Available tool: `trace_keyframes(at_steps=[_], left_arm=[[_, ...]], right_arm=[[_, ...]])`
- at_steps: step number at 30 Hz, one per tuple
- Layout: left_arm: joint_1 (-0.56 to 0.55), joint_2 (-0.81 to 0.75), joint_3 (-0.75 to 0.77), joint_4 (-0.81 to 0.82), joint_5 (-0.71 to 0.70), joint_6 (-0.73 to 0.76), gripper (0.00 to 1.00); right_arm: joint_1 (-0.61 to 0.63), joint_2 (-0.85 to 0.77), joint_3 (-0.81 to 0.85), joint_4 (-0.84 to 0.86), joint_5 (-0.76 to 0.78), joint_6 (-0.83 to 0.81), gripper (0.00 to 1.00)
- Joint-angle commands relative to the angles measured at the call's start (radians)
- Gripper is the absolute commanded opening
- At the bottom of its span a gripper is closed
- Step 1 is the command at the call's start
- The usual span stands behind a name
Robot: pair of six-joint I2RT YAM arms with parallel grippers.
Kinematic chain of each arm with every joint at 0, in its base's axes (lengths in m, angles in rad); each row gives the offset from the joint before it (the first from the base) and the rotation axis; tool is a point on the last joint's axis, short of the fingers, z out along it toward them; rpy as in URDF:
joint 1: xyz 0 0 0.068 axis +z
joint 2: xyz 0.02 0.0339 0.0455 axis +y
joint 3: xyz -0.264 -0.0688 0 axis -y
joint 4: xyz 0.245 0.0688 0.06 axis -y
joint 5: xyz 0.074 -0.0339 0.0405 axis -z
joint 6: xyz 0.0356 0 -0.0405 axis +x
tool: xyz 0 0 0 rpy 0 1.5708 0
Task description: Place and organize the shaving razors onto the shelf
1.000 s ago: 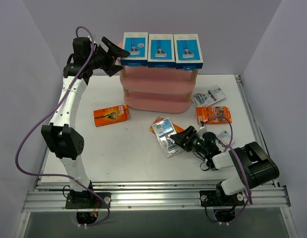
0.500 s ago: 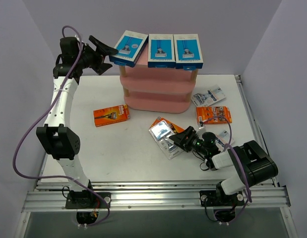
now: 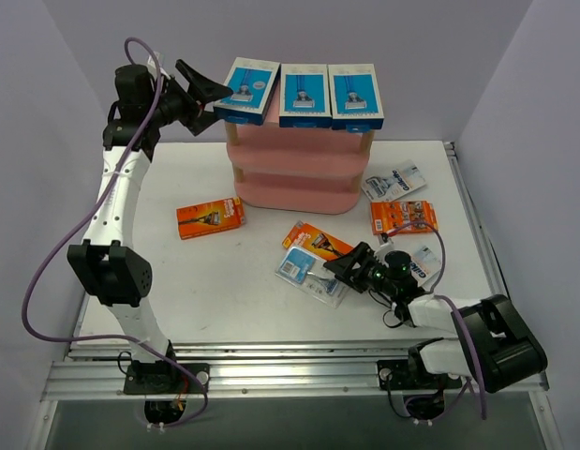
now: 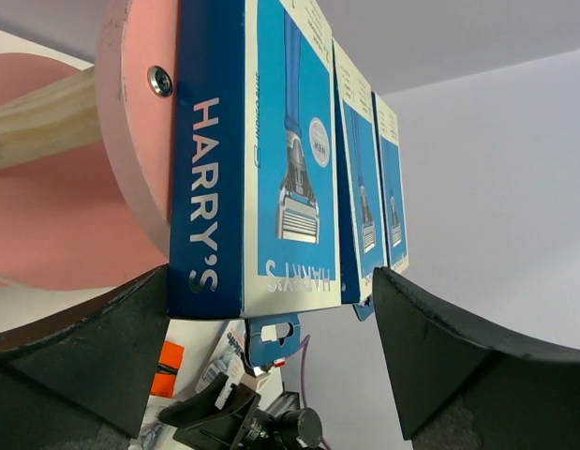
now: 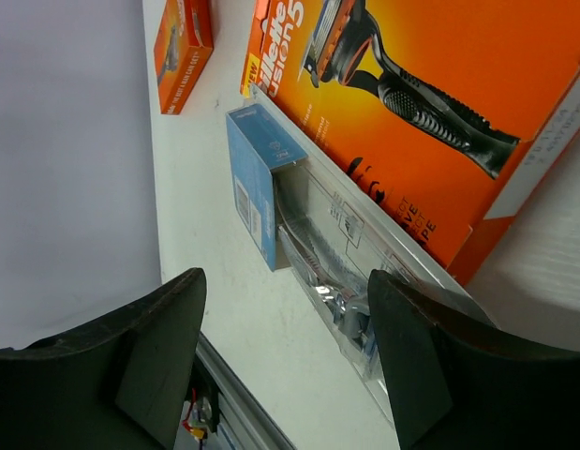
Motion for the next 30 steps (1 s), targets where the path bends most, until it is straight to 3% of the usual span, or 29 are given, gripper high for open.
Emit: trace_keyframes(at_steps=[1,30], left_arm=[[-0.001,-0.025,0.026,-0.027,-0.008,0.053,0.94],[-0.045,0.020,0.040,-0.117,-0.117,0.096,0.95]], right_arm=[[-0.010,-0.057,0.003,-0.186,0.047,-0.052,0.66],[-0.011,-0.049,-0.006,-0.190,0.043,-0.055,0.67]])
